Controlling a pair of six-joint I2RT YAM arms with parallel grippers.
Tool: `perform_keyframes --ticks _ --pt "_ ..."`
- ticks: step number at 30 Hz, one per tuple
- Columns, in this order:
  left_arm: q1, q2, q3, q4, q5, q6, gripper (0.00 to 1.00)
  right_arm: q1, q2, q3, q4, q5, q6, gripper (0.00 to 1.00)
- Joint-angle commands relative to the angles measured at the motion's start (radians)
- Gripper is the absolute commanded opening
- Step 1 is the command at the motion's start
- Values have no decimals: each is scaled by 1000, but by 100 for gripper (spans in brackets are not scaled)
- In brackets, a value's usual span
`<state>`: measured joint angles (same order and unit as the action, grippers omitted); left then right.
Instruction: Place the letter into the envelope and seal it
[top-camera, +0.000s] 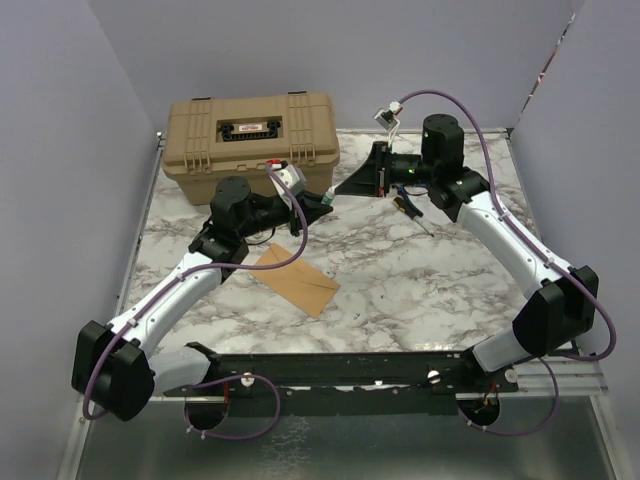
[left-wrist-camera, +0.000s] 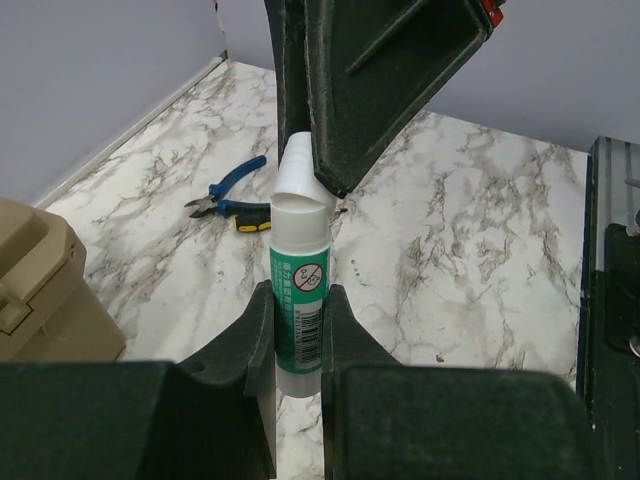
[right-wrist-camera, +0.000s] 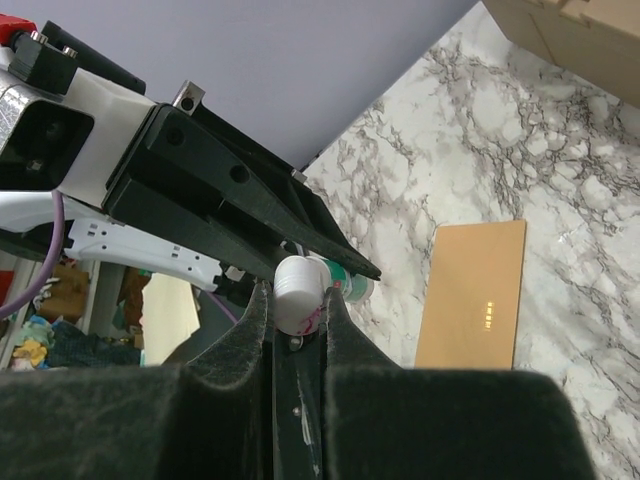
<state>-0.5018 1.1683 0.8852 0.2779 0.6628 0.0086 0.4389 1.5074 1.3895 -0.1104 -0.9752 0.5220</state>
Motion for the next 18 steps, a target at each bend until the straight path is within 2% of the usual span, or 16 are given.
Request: perform_keyframes --ticks 1,6,12,18 --pt "-17 16 11 44 18 -5 0 14 16 29 -20 13 -16 0" --pt "-17 17 26 -11 26 54 0 17 38 66 -105 -3 -52 0" --pt "-20 26 74 -156 15 222 0 25 101 183 -357 -1 -140 0" --pt "-25 41 124 -213 1 327 0 37 150 274 -532 30 -182 0"
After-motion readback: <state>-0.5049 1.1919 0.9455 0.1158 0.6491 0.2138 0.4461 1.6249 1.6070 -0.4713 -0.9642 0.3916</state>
